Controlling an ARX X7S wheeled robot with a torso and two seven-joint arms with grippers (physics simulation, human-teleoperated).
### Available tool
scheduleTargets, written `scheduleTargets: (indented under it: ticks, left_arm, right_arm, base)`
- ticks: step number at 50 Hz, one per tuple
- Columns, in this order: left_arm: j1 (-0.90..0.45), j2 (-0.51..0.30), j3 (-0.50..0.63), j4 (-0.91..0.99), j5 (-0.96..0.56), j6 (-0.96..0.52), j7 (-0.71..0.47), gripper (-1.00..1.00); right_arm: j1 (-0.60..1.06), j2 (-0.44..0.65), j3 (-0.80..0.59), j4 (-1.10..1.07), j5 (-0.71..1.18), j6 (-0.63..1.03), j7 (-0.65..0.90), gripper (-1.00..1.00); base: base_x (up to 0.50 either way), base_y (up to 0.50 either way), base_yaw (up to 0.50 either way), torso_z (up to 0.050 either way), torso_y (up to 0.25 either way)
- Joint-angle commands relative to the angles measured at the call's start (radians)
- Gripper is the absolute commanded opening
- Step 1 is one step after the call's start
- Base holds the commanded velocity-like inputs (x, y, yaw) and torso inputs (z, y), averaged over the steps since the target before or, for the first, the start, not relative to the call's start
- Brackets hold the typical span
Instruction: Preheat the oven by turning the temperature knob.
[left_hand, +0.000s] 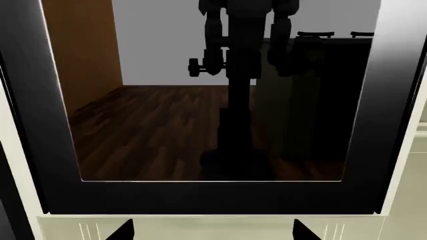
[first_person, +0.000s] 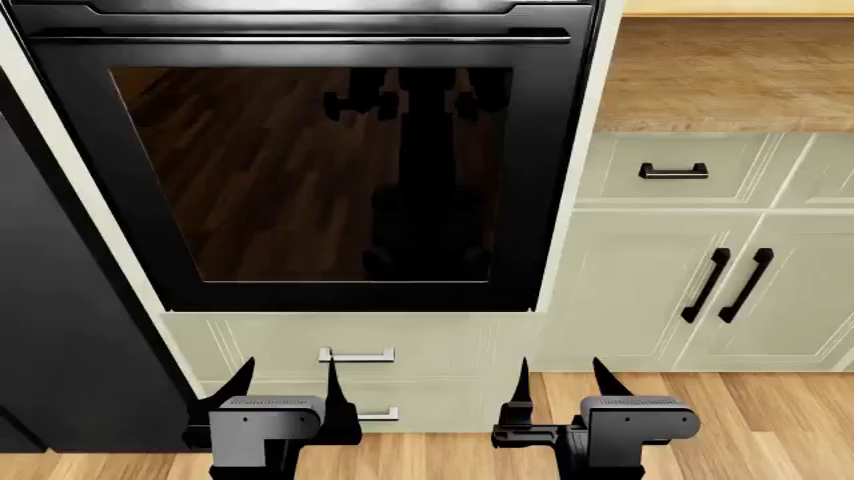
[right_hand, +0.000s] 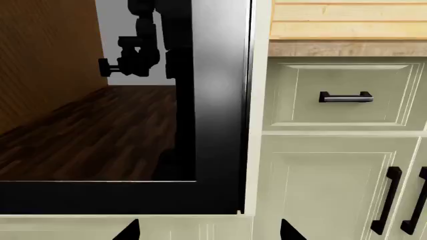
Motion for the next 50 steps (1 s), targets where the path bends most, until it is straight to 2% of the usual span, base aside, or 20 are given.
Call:
scheduleTargets:
  ticks: [1, 18, 50]
  left_arm:
    - [-0.001, -0.016, 0.02, 0.0, -0.011, -0.003, -0.019, 1.0]
    - [-0.003, -0.058, 0.07, 0.005, -0.032, -0.015, -0.079, 1.0]
    - [-0.005, -0.096, 0.119, 0.002, -0.067, -0.011, -0.127, 1.0]
  right_arm:
    - [-0.002, 0.015, -0.018, -0.003, 0.014, 0.001, 0.024, 1.0]
    - [-0.001, 0.056, -0.065, -0.009, 0.056, 0.003, 0.086, 1.0]
    - [0.003, 0.095, -0.11, -0.006, 0.102, -0.01, 0.125, 1.0]
  base:
    - [0.0, 0.0, 0.0, 0.0, 0.0]
    - [0.0, 0.0, 0.0, 0.0, 0.0]
    - [0.0, 0.0, 0.0, 0.049, 0.0]
